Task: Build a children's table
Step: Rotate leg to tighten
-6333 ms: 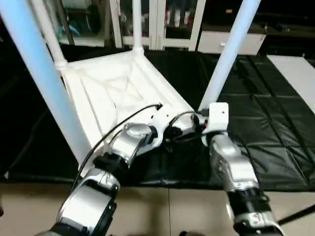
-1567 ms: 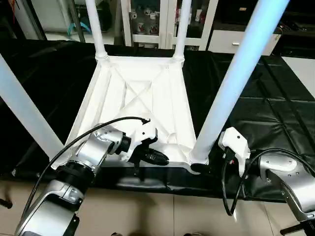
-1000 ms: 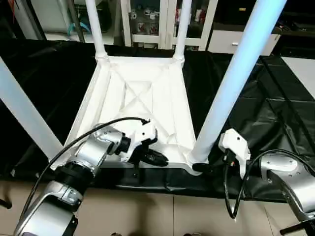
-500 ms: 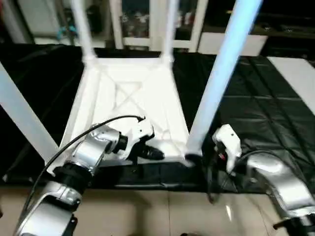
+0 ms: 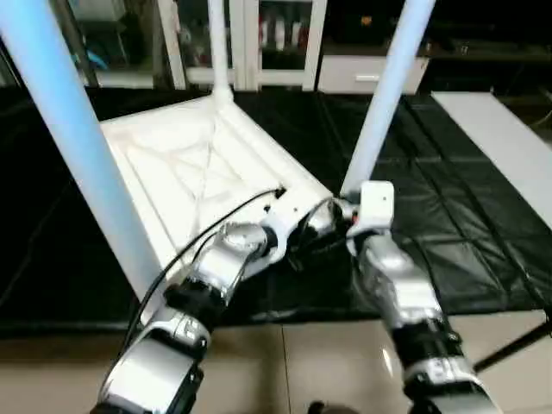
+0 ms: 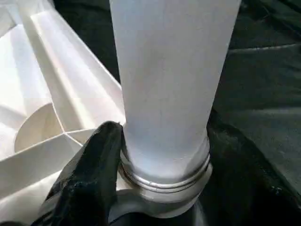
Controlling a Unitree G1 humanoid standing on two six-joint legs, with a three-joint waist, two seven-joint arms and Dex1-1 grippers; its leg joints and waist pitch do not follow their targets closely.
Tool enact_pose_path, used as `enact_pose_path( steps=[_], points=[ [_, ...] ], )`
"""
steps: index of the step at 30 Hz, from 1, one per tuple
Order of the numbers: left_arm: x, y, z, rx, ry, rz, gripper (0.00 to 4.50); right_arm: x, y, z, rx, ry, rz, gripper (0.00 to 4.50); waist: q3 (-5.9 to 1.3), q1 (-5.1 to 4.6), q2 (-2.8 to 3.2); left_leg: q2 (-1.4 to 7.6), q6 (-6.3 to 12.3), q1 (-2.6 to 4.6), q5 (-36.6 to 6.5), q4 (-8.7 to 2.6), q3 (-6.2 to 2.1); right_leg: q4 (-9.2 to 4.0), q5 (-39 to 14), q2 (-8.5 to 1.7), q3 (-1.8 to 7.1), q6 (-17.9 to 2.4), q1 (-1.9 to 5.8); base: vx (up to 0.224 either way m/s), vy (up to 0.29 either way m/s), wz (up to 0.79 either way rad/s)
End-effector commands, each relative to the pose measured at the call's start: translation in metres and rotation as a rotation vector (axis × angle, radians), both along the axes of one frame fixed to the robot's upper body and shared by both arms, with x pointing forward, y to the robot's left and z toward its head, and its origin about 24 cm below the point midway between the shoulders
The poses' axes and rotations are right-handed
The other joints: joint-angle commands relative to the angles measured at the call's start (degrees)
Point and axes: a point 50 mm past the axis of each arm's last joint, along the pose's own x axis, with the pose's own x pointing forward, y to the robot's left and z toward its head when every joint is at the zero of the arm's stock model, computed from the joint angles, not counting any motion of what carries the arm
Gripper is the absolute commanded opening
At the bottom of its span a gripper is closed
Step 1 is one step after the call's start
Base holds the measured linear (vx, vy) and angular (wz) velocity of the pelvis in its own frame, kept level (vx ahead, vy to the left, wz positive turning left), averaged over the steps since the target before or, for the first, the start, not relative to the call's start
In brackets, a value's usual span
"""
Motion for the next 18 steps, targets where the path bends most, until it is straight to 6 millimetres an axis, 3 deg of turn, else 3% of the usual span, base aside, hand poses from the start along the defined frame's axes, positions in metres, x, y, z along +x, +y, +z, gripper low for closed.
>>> enact_pose_path(
  steps=[1,4,5,6,8,10,14,15,18],
  points=[
    [0.0,0.003,-0.007,0.03,0.005,0.024,0.0,0.005,0.015,0.01,0.085,-0.063,0.062,2.5,-3.27,0.25,-0.11,0.0,0.81,0.22,-22.2,-5.25,-0.16,-3.58,-20.2,-0.28,0.14,-9.7,2.71,0.0,0.0,0.0],
    [0.001,0.007,-0.008,0.035,0.006,0.029,0.0,0.005,0.023,0.019,0.123,-0.137,0.158,2.5,-3.22,0.43,-0.21,0.11,2.06,-0.05,-19.8,-5.16,0.03,-3.29,-17.7,-0.31,0.31,-10.5,2.92,0.0,0.0,0.0],
    [0.001,0.008,-0.009,0.038,0.007,0.022,0.0,0.004,0.022,0.02,0.119,-0.148,0.166,3.05,-3.17,0.46,-0.19,0.11,2.17,-0.13,-19.6,-5.19,0.03,-3.27,-17.7,-0.34,0.32,-10.6,2.91,0.0,0.0,0.0],
    [0.001,0.009,-0.009,0.041,0.008,0.016,0.0,0.004,0.021,0.021,0.115,-0.157,0.172,3.05,-3.16,0.35,-0.31,0.09,2.45,-0.34,-19.3,-5.24,-0.04,-3.22,-18.9,-0.37,0.24,-10.3,3.13,0.0,0.0,0.0],
    [-0.001,0.012,-0.011,0.051,0.011,-0.028,0.0,0.003,0.012,0.025,0.086,-0.181,0.184,3.01,-3.21,0.58,-0.08,0.25,2.45,0.14,-18.3,-5.11,0.1,-3.34,-18.7,-0.46,0.42,-10.6,2.78,0.0,0.0,0.0],
    [-0.004,0.015,-0.012,0.06,0.022,-0.099,0.0,0.0,0.003,0.028,0.046,-0.193,0.225,3.37,-3.24,0.97,-0.12,0.17,2.92,0.33,-16.3,-4.99,0.35,-3.12,-15.1,-0.28,0.51,-11.6,2.94,0.0,0.0,0.0],
    [-0.01,0.021,-0.015,0.075,0.066,-0.183,0.0,-0.007,-0.012,0.032,-0.021,-0.182,0.339,3.61,-3.35,1.55,0.0,0.38,4.49,0.14,-12.7,-4.77,0.45,-2.33,-10.3,-0.35,0.62,-13.4,3.37,0.0,0.0,0.0],
    [-0.014,0.028,-0.017,0.083,0.109,-0.245,0.0,-0.016,-0.023,0.033,-0.075,-0.158,0.441,3.81,-3.34,1.89,0.19,0.4,4.73,0.38,-12.7,-4.66,0.55,-2.32,-9.9,-0.33,0.65,-14.0,3.29,0.0,0.0,0.0],
    [-0.02,0.038,-0.017,0.083,0.16,-0.337,0.0,-0.033,-0.04,0.033,-0.158,-0.116,0.596,3.81,-3.37,3.21,0.25,0.56,6.06,0.68,-9.6,-4.5,0.69,-1.7,-5.1,-0.2,0.79,-15.1,3.63,0.035,-0.003,0.02]
  ],
)
